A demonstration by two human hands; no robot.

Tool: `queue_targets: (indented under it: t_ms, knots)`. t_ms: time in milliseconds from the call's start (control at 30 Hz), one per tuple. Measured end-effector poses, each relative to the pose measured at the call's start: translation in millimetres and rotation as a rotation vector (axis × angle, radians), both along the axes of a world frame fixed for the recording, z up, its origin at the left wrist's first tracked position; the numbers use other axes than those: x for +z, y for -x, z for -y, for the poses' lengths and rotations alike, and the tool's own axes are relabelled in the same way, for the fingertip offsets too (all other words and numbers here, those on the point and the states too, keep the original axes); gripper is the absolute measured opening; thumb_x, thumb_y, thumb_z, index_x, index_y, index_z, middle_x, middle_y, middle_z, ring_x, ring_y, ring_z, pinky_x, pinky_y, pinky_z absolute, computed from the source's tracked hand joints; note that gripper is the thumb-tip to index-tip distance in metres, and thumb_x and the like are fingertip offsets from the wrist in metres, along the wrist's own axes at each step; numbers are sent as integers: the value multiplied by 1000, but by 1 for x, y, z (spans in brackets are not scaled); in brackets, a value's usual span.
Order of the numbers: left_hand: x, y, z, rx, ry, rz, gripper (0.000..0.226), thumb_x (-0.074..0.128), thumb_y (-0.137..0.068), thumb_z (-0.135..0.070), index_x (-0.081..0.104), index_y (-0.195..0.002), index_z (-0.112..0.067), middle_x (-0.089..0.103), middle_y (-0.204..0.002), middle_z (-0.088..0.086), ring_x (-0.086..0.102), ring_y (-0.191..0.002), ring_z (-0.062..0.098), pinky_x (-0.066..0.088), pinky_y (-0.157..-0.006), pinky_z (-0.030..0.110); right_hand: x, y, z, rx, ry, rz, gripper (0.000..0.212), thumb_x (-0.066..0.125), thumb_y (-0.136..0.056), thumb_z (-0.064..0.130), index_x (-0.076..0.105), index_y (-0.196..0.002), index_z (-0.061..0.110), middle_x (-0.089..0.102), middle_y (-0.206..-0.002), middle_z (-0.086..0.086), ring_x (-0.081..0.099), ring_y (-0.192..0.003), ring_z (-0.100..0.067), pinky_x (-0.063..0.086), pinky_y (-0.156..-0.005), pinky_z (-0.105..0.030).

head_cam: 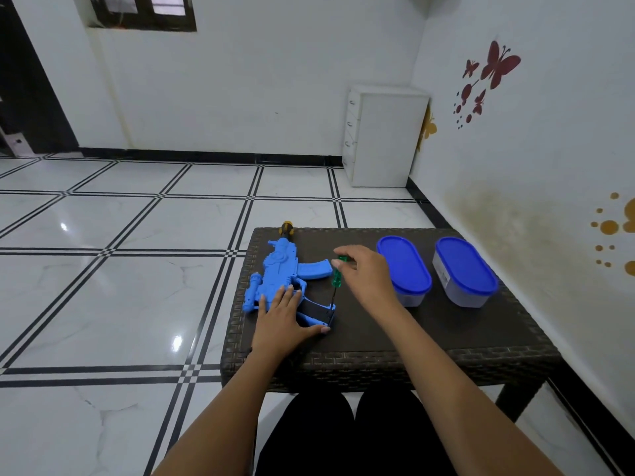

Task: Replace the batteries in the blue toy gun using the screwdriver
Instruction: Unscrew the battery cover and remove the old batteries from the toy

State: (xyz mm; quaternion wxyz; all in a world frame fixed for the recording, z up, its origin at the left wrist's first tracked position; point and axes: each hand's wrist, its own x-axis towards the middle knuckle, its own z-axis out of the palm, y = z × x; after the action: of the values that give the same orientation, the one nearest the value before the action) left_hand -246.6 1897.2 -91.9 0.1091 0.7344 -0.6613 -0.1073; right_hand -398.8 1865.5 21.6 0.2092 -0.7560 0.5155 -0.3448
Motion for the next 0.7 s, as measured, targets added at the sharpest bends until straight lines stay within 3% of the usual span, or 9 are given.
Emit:
queue_targets:
  t_ms: [67, 200, 267, 333, 433, 567, 633, 700]
  knots:
    - [0, 0, 0, 1, 2, -1, 101, 42, -72, -81, 13, -150, -24, 7, -159, -4, -3, -146, 11, -7, -118, 45, -3, 1, -1, -9, 11, 69, 25, 63, -87, 16, 68, -111, 12, 62, -114, -5, 58, -98, -13, 51, -90, -28]
    - [2, 1, 0, 4, -6, 1, 101, 42, -72, -80, 12, -150, -24, 7, -159, -3, -3, -146, 11, -7, -118, 46, -4, 2, 2, -39, 6, 69, 18, 64, -86, 18, 71, -103, 16, 61, -102, -3, 48, -74, -1, 41, -70, -11]
    - [2, 1, -1, 4, -4, -2, 101, 42, -72, -80, 13, -150, -24, 7, -159, -3, -2, -146, 11, -7, -118, 46, -1, 3, 3, -27, -8, 61, 17, 62, -87, 13, 70, -103, 15, 64, -104, -3, 53, -79, -4, 47, -75, -17]
    - [2, 0, -1, 4, -3, -8, 100, 43, -72, -80, 13, -150, -24, 7, -159, -4, -2, -146, 11, -7, -118, 45, 0, 4, 3, -12, -29, 52, 25, 58, -89, 9, 66, -112, 15, 66, -113, -4, 60, -96, -13, 51, -88, -27]
    - [2, 1, 0, 4, -2, -8, 101, 43, -72, -80, 13, -150, -24, 6, -159, -4, -3, -146, 11, -7, -117, 45, -2, 6, 3, 1, -52, 15, 33, 57, -91, 12, 60, -124, 13, 64, -122, -4, 59, -110, -17, 49, -95, -28]
    - [1, 0, 0, 7, -2, -5, 101, 43, -72, -80, 13, -150, -24, 6, -159, -4, -3, -146, 11, -7, -117, 45, -8, 5, 2, -46, 6, 45, 28, 64, -87, 27, 66, -112, 15, 65, -111, -2, 59, -95, -12, 52, -85, -29]
    - [1, 0, 0, 9, 2, -2, 101, 43, -72, -80, 14, -150, -24, 6, -159, -4, -3, -146, 10, -7, -117, 45, -9, 5, 2, -70, 34, 47, 22, 63, -87, 26, 67, -105, 15, 64, -104, -4, 54, -85, -9, 49, -77, -25]
    - [1, 1, 0, 8, 6, -2, 100, 43, -72, -80, 14, -150, -24, 6, -159, -4, -2, -146, 10, -7, -117, 44, -8, 5, 3, -51, 26, 33, 22, 61, -89, 21, 66, -110, 14, 64, -108, -5, 55, -87, -11, 49, -79, -24]
